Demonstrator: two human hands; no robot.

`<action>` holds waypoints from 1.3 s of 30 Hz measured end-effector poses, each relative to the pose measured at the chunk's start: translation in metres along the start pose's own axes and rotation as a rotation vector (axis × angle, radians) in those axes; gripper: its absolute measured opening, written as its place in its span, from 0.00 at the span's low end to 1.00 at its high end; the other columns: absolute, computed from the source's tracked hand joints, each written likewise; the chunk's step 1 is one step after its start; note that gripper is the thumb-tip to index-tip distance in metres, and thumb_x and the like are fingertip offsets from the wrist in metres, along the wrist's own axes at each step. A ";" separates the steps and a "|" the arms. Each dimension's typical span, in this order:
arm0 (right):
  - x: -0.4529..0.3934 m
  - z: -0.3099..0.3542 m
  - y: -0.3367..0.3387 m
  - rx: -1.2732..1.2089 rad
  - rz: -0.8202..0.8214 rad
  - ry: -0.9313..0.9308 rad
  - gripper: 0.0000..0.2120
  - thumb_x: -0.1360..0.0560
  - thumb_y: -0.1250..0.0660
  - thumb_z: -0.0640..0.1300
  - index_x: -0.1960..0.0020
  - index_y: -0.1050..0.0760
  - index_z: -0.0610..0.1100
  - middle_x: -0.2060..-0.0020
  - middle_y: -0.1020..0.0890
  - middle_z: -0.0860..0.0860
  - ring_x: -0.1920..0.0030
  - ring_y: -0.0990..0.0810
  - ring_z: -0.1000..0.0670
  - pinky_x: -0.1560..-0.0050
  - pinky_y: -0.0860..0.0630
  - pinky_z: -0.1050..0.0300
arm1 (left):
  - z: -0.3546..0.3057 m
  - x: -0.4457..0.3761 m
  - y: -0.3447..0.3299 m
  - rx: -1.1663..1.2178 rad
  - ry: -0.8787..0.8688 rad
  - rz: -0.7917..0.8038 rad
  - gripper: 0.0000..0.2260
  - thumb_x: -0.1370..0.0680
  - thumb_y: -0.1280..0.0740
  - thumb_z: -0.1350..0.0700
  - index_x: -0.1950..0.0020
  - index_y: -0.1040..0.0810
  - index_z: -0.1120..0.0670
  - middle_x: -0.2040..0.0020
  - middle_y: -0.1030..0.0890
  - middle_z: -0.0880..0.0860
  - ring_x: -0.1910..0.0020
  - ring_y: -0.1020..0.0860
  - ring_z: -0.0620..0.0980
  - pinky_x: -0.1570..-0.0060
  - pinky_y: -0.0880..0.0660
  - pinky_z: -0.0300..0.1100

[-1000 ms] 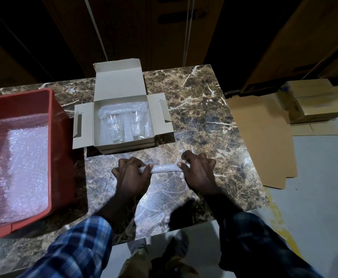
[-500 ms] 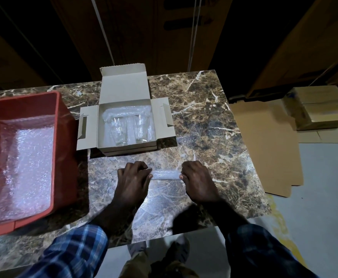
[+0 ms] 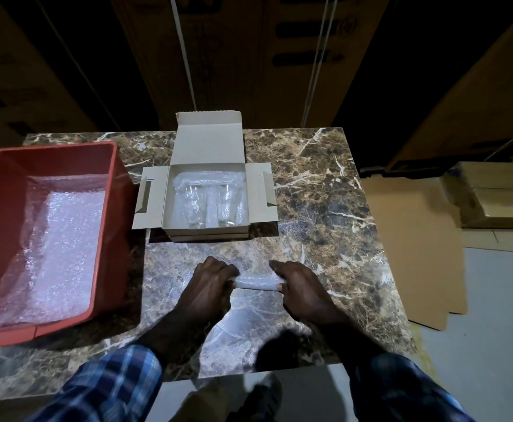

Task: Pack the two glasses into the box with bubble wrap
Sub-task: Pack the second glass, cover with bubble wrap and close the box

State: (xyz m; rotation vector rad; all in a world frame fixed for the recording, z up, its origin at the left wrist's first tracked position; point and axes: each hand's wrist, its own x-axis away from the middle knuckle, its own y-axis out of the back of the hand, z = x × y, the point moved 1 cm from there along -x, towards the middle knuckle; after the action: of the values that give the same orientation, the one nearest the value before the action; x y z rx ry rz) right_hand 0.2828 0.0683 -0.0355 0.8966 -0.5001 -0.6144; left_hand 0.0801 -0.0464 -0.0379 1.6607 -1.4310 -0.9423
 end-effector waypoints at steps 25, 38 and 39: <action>-0.155 0.102 0.051 0.121 0.143 0.033 0.16 0.29 0.33 0.30 0.47 0.14 0.44 0.51 0.14 0.47 0.52 0.16 0.49 0.50 0.23 0.62 | 0.095 -0.105 0.131 0.013 0.110 0.457 0.12 0.23 0.32 0.59 0.41 0.16 0.56 0.41 0.16 0.52 0.40 0.20 0.47 0.41 0.28 0.33; -0.181 0.110 0.051 0.321 0.406 0.119 0.13 0.33 0.31 0.32 0.55 0.15 0.45 0.57 0.15 0.47 0.57 0.17 0.45 0.54 0.19 0.51 | 0.102 -0.131 0.126 -0.025 0.164 0.636 0.09 0.27 0.24 0.56 0.48 0.13 0.52 0.47 0.14 0.46 0.44 0.19 0.41 0.50 0.34 0.27; -0.181 0.109 0.051 0.347 0.395 0.133 0.11 0.33 0.32 0.33 0.58 0.17 0.47 0.61 0.16 0.48 0.59 0.17 0.44 0.56 0.19 0.51 | 0.101 -0.134 0.125 -0.055 0.151 0.639 0.08 0.28 0.24 0.55 0.50 0.12 0.52 0.48 0.14 0.45 0.45 0.19 0.41 0.51 0.34 0.28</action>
State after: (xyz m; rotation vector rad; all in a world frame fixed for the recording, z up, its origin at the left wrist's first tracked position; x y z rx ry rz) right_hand 0.0969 0.1537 0.0387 1.1200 -0.6542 -0.1059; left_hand -0.0806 0.0660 0.0354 1.0884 -1.6596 -0.4753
